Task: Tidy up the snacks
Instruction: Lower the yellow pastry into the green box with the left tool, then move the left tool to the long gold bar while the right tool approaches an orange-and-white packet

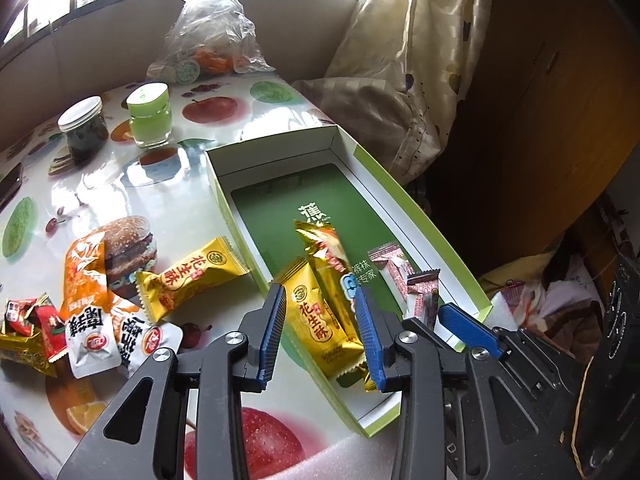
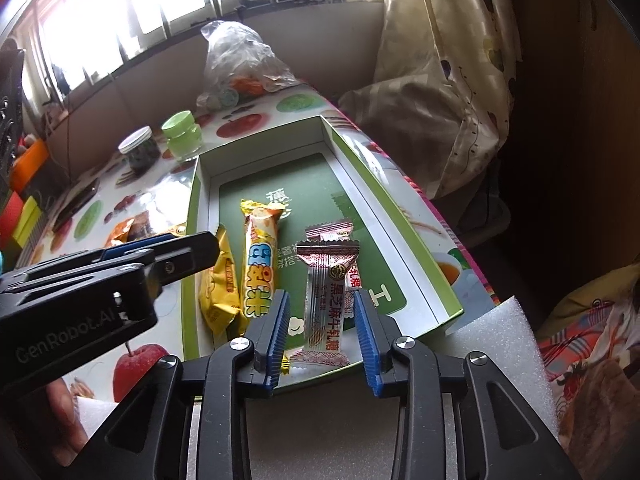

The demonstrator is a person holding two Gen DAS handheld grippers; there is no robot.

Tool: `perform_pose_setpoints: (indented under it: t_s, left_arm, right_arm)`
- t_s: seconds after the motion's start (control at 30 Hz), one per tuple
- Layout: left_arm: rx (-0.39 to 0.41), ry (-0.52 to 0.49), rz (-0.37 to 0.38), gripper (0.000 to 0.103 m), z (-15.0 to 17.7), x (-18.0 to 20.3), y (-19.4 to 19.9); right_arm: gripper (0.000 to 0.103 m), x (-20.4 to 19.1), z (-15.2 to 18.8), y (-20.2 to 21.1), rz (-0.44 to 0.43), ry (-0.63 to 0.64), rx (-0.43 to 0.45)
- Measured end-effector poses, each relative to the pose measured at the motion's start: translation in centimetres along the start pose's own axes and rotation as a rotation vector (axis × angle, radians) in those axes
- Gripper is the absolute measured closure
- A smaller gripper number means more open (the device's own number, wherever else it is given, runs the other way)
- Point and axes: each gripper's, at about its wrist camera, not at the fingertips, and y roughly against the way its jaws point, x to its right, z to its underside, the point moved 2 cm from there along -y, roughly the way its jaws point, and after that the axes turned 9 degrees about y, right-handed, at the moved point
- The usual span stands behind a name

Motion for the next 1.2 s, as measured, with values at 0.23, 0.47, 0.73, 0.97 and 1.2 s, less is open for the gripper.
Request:
perform_pose_setpoints:
  t_s: [0.23, 0.47, 0.73, 0.97, 1.2]
  left_arm:
    - [0.030, -0.010, 0.002, 0.065, 0.3, -0.2, 1.5]
    - [0.076, -0.016, -0.023, 0.065, 0.6, -1.0, 3.2]
    - [0.110, -0.008, -0.067, 0.065, 1.1, -2.5, 4.8]
    - [0.136, 0.011, -0.112, 0.065, 1.6, -4.7, 6.2]
    - [0.133, 0.080, -0.164, 0.065, 2.4, -8.5, 7.2]
  right_arm:
    - [0.068, -0.5, -0.1, 0.7, 0.005, 0.005, 0.014]
    - [0.068, -1.1, -0.3, 1.4, 0.005, 0.009, 0.033]
    - [0.066, -2.5, -0.8, 2.2, -0.013, 0.027, 0.059]
    - [0.066, -4.3, -1.4, 2.6, -0.039, 0.049, 0.075]
    - [0.065, -6.5, -2.2, 2.5, -0.071, 0.090, 0.083]
